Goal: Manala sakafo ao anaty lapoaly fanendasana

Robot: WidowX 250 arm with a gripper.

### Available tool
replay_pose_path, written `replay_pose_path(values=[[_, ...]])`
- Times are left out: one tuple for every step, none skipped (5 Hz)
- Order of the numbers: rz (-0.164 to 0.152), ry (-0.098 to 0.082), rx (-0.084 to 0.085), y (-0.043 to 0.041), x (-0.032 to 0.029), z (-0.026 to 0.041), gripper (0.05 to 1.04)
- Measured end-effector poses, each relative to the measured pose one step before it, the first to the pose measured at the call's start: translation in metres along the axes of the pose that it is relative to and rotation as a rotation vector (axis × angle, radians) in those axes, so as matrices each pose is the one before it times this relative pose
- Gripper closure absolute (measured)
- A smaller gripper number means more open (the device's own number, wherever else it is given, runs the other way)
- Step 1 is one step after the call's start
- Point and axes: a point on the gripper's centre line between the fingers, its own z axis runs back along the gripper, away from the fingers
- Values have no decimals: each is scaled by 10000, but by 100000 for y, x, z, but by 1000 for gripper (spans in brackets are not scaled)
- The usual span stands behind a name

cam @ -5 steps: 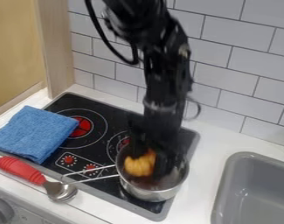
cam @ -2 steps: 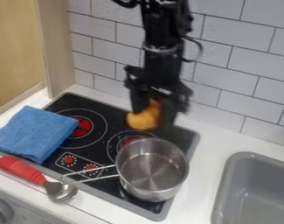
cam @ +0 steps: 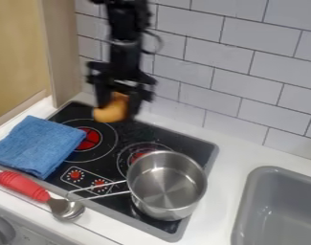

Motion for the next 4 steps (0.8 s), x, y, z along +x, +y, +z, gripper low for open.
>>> replay_pose_path(values=[[1039,332,-161,3511,-1789,-1441,454],[739,176,102,2205,-1112,-1222,454],[57,212,-78,893,-381,-1567,454],[-190,54,-86,-112,-144,-1051,454]])
